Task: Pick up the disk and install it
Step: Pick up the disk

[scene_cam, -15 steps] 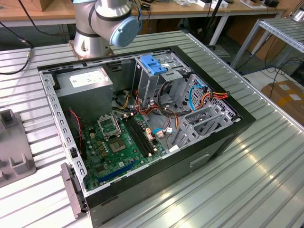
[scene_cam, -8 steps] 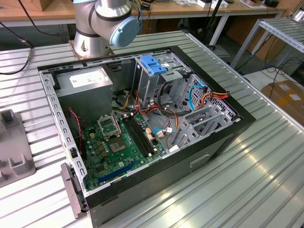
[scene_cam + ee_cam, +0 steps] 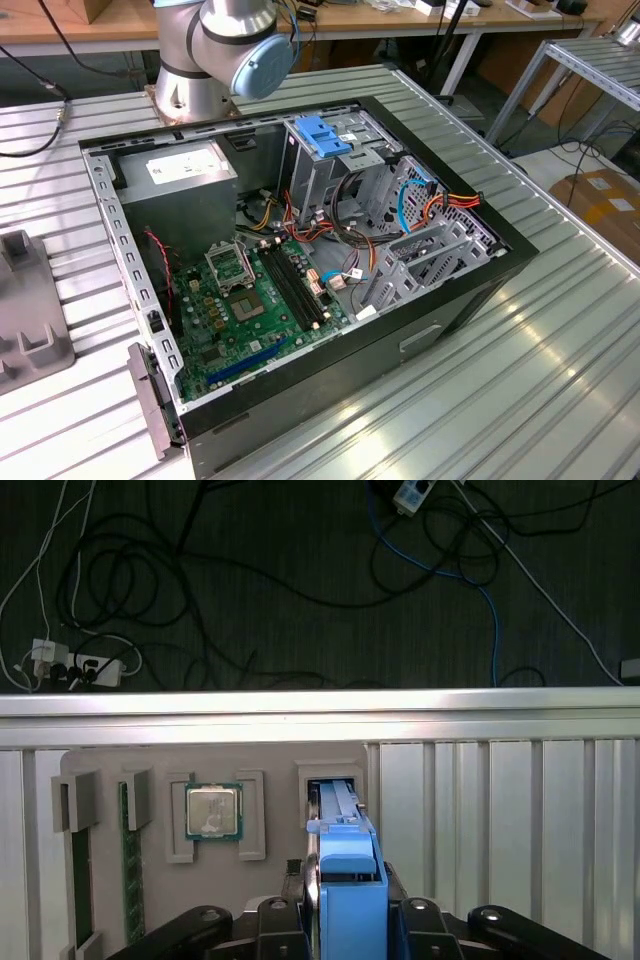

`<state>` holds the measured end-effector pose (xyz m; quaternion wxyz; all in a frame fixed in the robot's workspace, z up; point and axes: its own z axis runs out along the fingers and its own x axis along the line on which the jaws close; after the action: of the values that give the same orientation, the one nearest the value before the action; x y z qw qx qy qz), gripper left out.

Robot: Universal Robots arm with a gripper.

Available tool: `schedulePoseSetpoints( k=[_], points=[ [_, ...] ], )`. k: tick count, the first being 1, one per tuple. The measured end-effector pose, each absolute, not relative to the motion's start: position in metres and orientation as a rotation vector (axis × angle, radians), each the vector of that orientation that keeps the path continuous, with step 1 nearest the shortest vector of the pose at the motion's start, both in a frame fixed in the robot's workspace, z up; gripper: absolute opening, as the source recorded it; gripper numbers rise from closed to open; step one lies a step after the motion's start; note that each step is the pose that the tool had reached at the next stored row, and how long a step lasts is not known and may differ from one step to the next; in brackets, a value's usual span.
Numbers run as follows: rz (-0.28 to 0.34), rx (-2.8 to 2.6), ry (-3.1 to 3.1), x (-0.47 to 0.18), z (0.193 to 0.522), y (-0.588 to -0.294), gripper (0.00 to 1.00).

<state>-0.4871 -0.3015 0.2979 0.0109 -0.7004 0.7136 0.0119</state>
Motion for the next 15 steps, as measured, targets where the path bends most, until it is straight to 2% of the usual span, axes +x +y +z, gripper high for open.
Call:
schedulePoseSetpoints(
  k=[15],
  points=[
    [0.042,-2.183,2.224,-0.4871,0.3069,-0.2978,0.37]
  ],
)
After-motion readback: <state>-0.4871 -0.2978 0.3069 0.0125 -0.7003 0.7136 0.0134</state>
